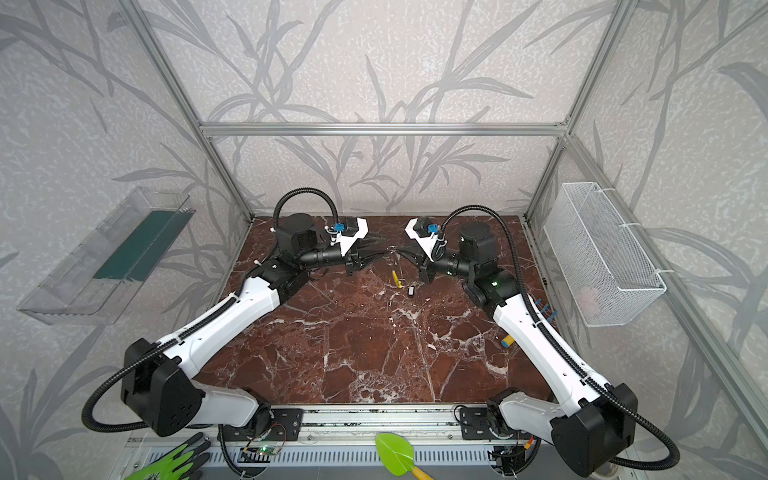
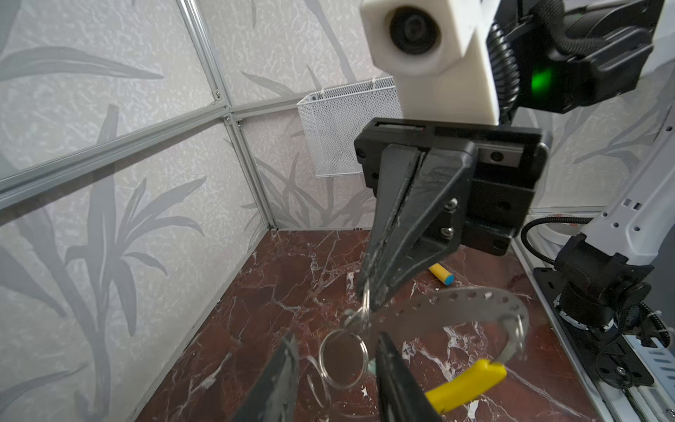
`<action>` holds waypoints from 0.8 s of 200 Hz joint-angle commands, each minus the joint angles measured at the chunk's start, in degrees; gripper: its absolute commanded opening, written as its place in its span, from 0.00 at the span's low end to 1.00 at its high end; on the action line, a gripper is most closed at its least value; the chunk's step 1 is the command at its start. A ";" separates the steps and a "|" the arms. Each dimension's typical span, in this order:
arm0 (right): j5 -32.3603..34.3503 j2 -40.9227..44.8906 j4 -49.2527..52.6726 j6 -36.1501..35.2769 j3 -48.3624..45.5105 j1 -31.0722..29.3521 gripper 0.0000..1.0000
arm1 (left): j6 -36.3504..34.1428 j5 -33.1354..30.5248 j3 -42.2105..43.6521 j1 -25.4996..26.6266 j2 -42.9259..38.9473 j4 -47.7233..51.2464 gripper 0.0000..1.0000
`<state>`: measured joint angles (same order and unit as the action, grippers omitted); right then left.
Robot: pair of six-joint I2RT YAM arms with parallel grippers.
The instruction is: Put the keys on the keyring
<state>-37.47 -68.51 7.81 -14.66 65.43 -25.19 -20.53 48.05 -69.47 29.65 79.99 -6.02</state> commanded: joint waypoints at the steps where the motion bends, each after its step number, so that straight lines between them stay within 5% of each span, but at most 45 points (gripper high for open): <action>1: 4.86 -0.48 12.66 -7.86 3.92 -2.55 0.00 | -12.82 -4.78 -3.23 1.59 -1.12 14.19 0.38; 60: 7.77 -2.08 15.89 -9.55 6.39 -5.90 0.00 | -20.60 -9.58 -5.12 3.62 -2.24 23.13 0.37; 160: 10.75 -3.95 19.99 -12.00 9.41 -8.59 0.00 | -23.89 -11.10 -6.75 5.26 -2.31 26.55 0.33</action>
<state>-27.24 -72.14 26.50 -25.96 72.69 -33.06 -42.33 36.23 -74.15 34.28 78.43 19.03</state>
